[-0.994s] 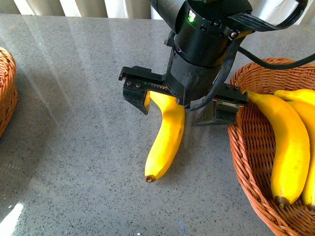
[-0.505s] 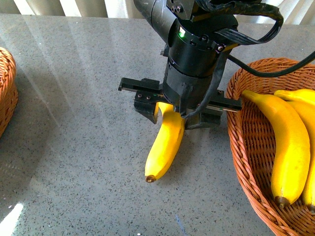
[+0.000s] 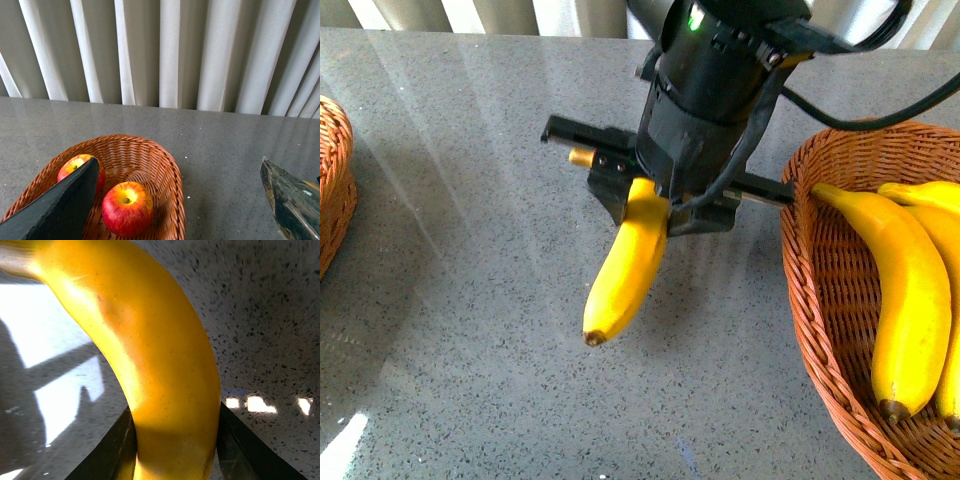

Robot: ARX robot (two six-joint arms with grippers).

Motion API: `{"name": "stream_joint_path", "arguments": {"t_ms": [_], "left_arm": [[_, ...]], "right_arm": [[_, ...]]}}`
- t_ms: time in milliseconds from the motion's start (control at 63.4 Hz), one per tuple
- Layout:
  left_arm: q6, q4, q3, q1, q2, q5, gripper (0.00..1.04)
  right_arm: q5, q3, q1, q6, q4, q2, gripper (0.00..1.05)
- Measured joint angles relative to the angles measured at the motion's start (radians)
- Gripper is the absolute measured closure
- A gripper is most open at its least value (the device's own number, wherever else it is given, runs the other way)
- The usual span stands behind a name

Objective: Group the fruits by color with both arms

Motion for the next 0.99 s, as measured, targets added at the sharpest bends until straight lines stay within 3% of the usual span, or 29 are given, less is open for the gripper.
{"name": "stream_joint_path", "arguments": {"t_ms": [268, 710, 994], "left_arm": [[0.000, 0.000, 0.000, 0.000, 0.000, 0.000, 0.09], [0.000, 0.000, 0.000, 0.000, 0.000, 0.000, 0.09], [0.000, 0.000, 0.000, 0.000, 0.000, 0.000, 0.09]], "right_arm": [[-0.015, -0.159, -0.057, -0.019, 0.119, -0.275, 0.71], [-0.080, -0.667, -0.465, -0.154, 0.126, -0.691, 0.71], [-0.113, -0.760, -0.605, -0.283, 0.167, -0.700, 0.71]]}}
